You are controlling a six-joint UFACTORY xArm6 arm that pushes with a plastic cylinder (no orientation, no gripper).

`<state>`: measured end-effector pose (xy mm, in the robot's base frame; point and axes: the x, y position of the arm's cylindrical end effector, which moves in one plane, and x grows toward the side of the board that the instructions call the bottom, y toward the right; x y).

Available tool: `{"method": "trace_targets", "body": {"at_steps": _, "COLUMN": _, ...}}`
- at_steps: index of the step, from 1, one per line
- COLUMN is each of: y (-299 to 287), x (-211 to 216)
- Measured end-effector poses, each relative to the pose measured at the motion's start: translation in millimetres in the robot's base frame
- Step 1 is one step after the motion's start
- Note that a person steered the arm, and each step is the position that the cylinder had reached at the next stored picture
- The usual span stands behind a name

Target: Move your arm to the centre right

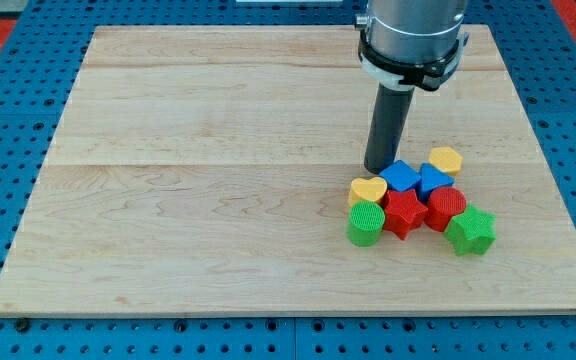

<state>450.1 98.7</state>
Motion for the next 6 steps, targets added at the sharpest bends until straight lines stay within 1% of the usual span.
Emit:
{"method": "trace_targets", "body": {"at_steps": 2, "y": -3.0, "x": -0.2}}
{"method": "trace_targets", "body": {"at_steps": 3, "y": -12.9, "x": -8.4}}
{"method": "trace_targets", "body": {"at_steps": 4, "y": -75.3, "x": -16.4}}
{"method": "trace_targets", "body": {"at_steps": 5, "y": -109.7, "x": -4.7}}
{"method": "trace_targets", "body": {"at_steps": 6, "y": -75.2, "x": 13.2}}
